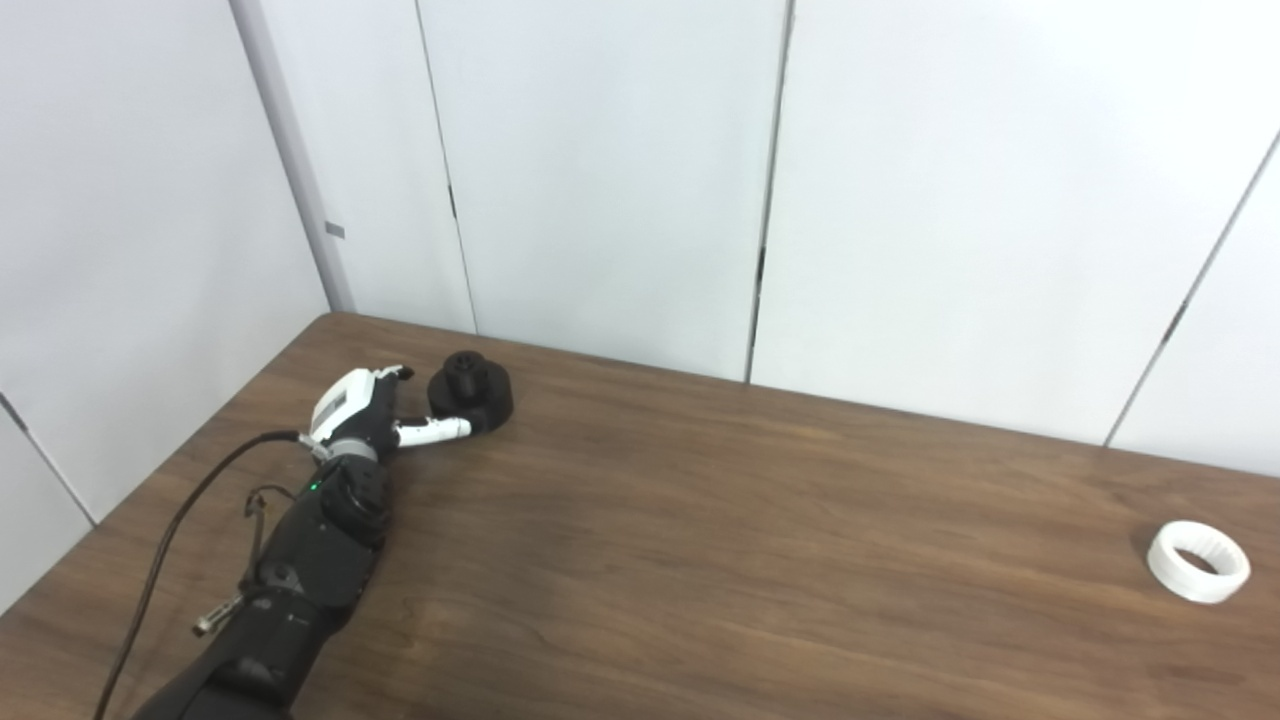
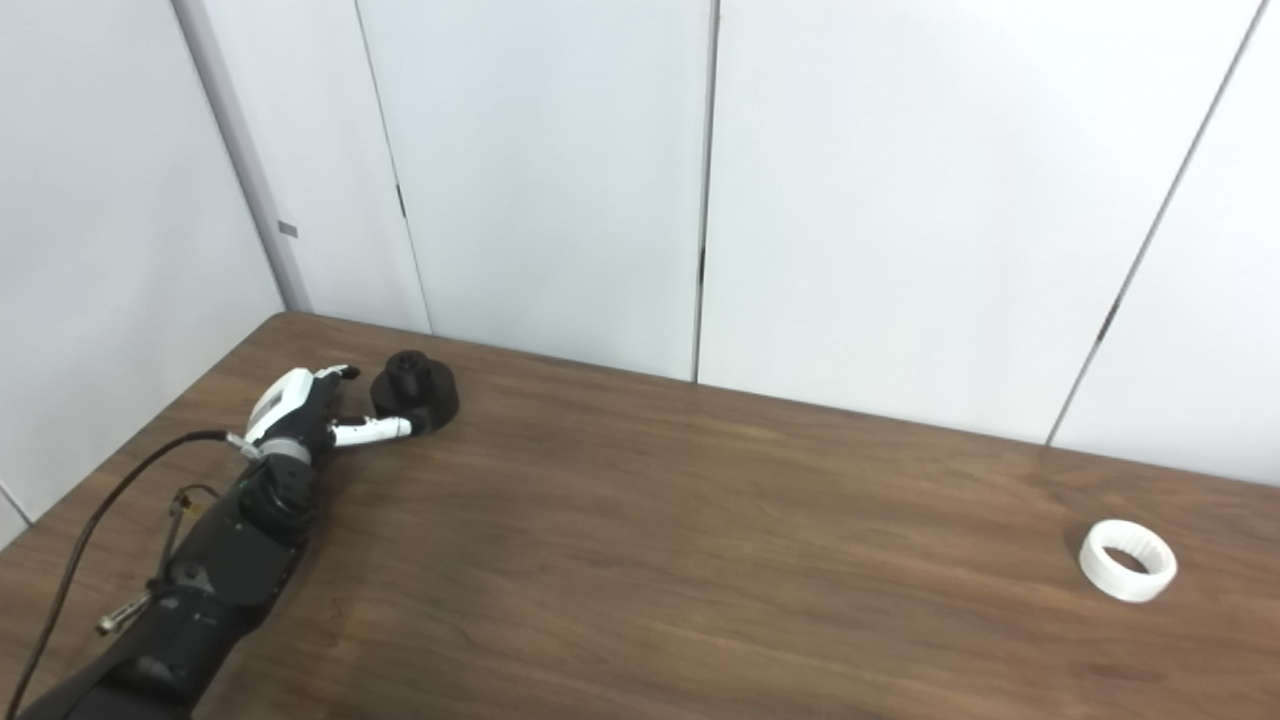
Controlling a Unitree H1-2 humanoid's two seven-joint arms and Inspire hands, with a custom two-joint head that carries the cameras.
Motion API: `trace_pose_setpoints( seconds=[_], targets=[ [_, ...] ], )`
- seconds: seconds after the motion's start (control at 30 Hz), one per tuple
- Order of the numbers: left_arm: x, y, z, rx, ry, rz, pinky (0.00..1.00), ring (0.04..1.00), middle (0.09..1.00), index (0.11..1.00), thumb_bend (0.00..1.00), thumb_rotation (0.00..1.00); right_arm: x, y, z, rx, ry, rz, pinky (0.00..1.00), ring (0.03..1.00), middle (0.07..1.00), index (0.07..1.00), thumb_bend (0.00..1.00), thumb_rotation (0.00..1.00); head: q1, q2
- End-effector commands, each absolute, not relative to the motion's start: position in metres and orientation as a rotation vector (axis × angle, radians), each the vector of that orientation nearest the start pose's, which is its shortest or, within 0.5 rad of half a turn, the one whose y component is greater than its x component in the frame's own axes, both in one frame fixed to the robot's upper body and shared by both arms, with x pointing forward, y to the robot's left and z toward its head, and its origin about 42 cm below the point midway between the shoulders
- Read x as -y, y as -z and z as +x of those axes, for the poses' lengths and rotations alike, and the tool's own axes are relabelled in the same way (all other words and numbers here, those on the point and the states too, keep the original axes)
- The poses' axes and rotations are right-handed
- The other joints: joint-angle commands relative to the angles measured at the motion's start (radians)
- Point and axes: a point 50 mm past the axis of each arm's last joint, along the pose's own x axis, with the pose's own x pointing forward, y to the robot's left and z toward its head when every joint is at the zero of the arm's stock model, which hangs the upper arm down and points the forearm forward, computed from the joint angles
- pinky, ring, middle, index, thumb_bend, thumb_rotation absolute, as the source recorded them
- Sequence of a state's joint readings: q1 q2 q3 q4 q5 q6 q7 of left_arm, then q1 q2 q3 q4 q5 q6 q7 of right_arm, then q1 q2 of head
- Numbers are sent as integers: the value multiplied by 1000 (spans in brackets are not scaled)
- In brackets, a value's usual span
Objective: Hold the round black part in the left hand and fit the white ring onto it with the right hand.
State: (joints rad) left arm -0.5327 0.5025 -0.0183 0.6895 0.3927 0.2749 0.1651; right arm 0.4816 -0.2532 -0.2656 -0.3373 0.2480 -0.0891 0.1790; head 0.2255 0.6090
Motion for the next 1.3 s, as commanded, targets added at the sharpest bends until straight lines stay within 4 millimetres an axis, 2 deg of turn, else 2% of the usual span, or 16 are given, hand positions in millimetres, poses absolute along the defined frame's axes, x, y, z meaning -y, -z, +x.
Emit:
trace_pose_setpoints(
  seconds=[0.0,0.4,0.93,1.2,1.27],
  targets=[
    [-424,-180,452,-253,-414,876,1000,1000,973,893,1000,472,358,-141,118,68,87,-153,1000,986,911,843,788,893,1,1],
    [-414,-182,455,-234,-379,912,1000,1000,980,891,1000,470,357,-142,117,67,93,-157,1000,988,912,848,808,897,6,7],
    [-410,-180,460,-255,-370,958,1000,1000,973,889,1000,487,357,-143,116,68,93,-151,1000,990,913,849,809,892,4,10],
    [-408,-179,461,-252,-415,945,1000,1000,950,859,1000,488,357,-143,114,66,97,-154,1000,984,916,855,808,889,2,16],
    [-408,-179,462,-259,-427,942,1000,1000,940,835,1000,453,356,-143,114,64,107,-152,1000,974,923,879,818,880,2,16]
  ],
)
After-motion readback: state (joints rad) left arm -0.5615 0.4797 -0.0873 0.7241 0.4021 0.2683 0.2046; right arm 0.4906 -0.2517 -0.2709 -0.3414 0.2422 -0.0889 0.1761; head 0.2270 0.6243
